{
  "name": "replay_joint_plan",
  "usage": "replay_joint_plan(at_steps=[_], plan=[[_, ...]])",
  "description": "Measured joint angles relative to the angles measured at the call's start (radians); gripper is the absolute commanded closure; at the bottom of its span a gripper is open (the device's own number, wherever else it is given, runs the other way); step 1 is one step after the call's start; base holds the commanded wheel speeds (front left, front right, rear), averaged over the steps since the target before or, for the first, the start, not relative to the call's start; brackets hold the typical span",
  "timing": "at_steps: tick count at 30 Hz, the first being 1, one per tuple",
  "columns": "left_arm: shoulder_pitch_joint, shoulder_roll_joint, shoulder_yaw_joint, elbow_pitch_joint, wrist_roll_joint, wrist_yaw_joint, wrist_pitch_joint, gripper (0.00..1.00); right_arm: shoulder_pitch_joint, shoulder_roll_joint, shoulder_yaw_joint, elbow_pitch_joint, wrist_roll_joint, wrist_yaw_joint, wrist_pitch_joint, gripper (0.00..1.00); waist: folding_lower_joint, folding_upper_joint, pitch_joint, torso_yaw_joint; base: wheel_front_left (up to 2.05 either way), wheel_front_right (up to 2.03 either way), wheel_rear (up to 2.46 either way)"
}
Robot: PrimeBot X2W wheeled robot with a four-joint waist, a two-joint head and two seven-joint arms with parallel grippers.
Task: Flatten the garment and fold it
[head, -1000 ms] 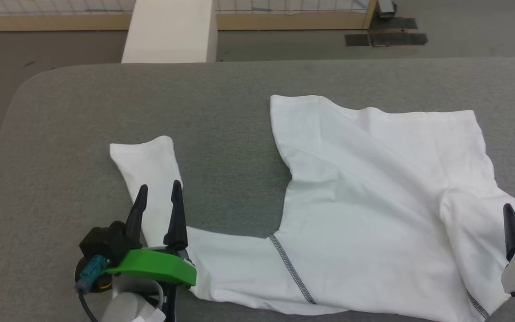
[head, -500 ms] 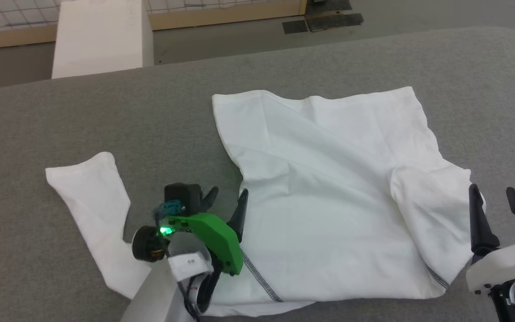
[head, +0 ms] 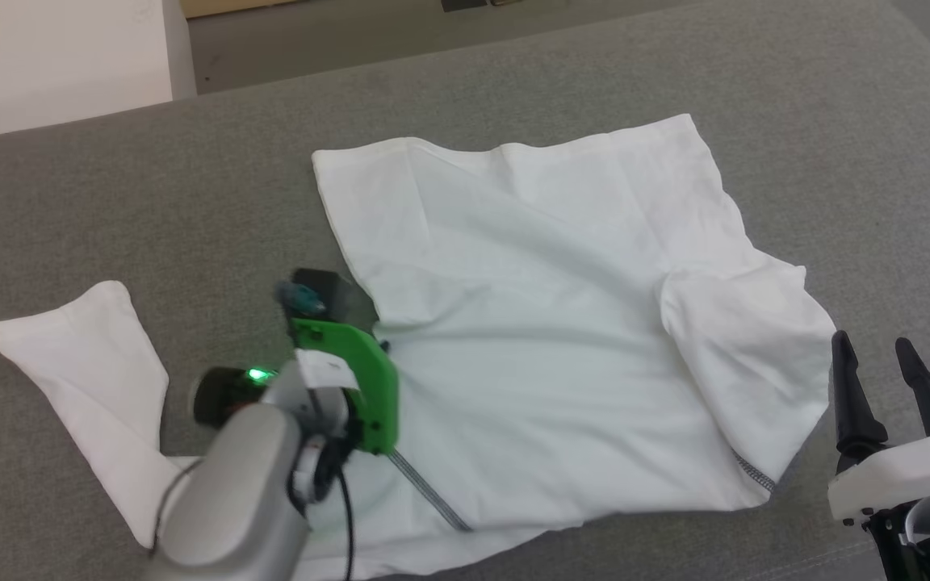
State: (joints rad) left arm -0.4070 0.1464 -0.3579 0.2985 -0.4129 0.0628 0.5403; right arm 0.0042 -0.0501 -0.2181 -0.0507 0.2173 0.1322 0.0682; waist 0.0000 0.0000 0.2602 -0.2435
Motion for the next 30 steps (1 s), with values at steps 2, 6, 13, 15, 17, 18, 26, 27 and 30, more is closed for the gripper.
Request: replay_joint_plan(at_steps=[2,6,13,15,17,18,26,27,30], plan=[[-0.011,0.033,0.024,-0.022,0.000,0.002,0.001,1.00,-0.007,0.000,0.002,0.004,0.004,0.000,-0.006,0.00,0.0000,0.0000,0.006,0.001,0.00,0.00,0.00],[-0.061,0.140,0.108,-0.041,0.002,0.021,-0.022,1.00,-0.020,0.000,0.010,0.016,0.005,0.000,-0.012,0.00,0.0000,0.0000,0.014,0.008,0.00,0.00,0.00],[-0.146,0.219,0.224,0.027,0.009,0.076,-0.136,1.00,-0.049,0.000,0.038,0.036,0.010,0.000,-0.017,0.00,0.0000,0.0000,0.031,0.015,0.00,0.00,0.00],[-0.149,0.215,0.249,0.058,-0.008,0.081,-0.168,0.00,-0.054,0.000,0.055,0.040,0.010,0.000,-0.017,0.00,0.0001,0.0000,0.036,0.016,0.00,0.00,0.00],[-0.148,0.200,0.259,0.077,-0.028,0.078,-0.192,0.00,-0.064,0.000,0.069,0.045,0.006,0.000,-0.017,0.00,0.0001,0.0000,0.040,0.018,0.00,0.00,0.00],[-0.147,0.190,0.261,0.079,-0.040,0.073,-0.208,0.00,-0.072,0.000,0.073,0.049,0.002,0.000,-0.017,0.00,0.0001,0.0000,0.041,0.020,0.00,0.00,0.00],[-0.044,0.082,0.322,0.012,-0.104,0.042,-0.530,0.00,-0.162,0.000,0.123,0.136,-0.039,0.000,0.050,0.00,0.0001,0.0000,0.044,0.072,0.00,0.00,0.00],[-0.023,0.072,0.321,0.000,-0.104,0.035,-0.577,0.00,-0.171,0.000,0.119,0.154,-0.051,0.000,0.069,0.00,0.0001,0.0000,0.043,0.082,0.00,0.00,0.00],[0.027,0.040,0.317,-0.033,-0.102,0.015,-0.692,0.00,-0.206,0.000,0.104,0.212,-0.081,0.000,0.137,0.00,0.0001,0.0000,0.042,0.111,0.00,0.00,0.00]])
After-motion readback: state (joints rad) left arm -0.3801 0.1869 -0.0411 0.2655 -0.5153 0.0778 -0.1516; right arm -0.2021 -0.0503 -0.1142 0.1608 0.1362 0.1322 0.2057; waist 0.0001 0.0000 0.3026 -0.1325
